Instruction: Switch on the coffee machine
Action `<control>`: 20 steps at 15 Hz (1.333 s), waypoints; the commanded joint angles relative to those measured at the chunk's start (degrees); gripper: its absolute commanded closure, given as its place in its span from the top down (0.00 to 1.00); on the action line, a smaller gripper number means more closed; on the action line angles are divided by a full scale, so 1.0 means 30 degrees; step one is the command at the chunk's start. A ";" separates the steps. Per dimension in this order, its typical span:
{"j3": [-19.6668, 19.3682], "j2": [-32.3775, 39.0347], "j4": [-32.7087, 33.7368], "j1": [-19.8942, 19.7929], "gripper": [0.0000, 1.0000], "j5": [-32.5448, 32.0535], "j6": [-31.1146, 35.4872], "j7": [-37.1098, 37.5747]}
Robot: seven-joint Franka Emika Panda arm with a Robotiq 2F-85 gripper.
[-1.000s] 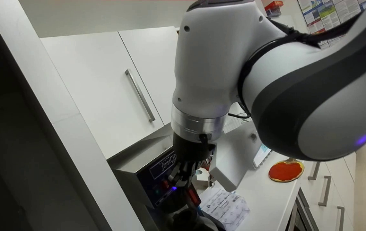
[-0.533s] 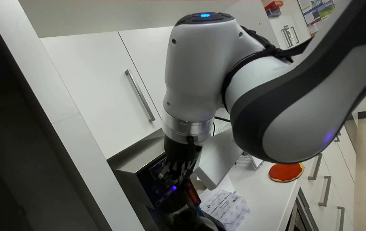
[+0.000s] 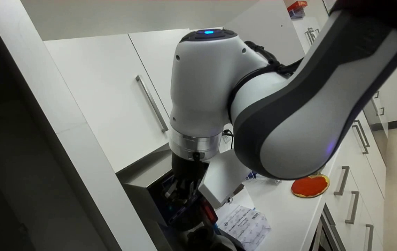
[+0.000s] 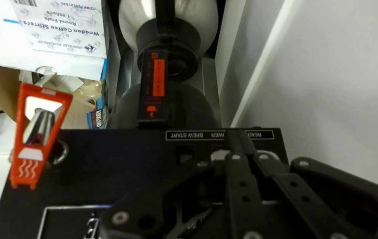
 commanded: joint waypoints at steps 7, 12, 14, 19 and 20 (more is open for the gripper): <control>0.2365 0.0460 0.0984 -0.3122 0.00 -0.0543 0.0956 0.0218; 0.3220 -0.0010 0.1104 -0.4212 0.00 -0.0679 0.1144 0.0095; 0.3090 -0.0383 0.1154 -0.4118 0.00 -0.0588 0.1083 0.0076; 0.2772 -0.1238 0.1216 -0.3782 0.00 -0.0472 0.0698 0.0088; 0.2700 -0.1363 0.1222 -0.3690 0.00 -0.0459 0.0690 0.0071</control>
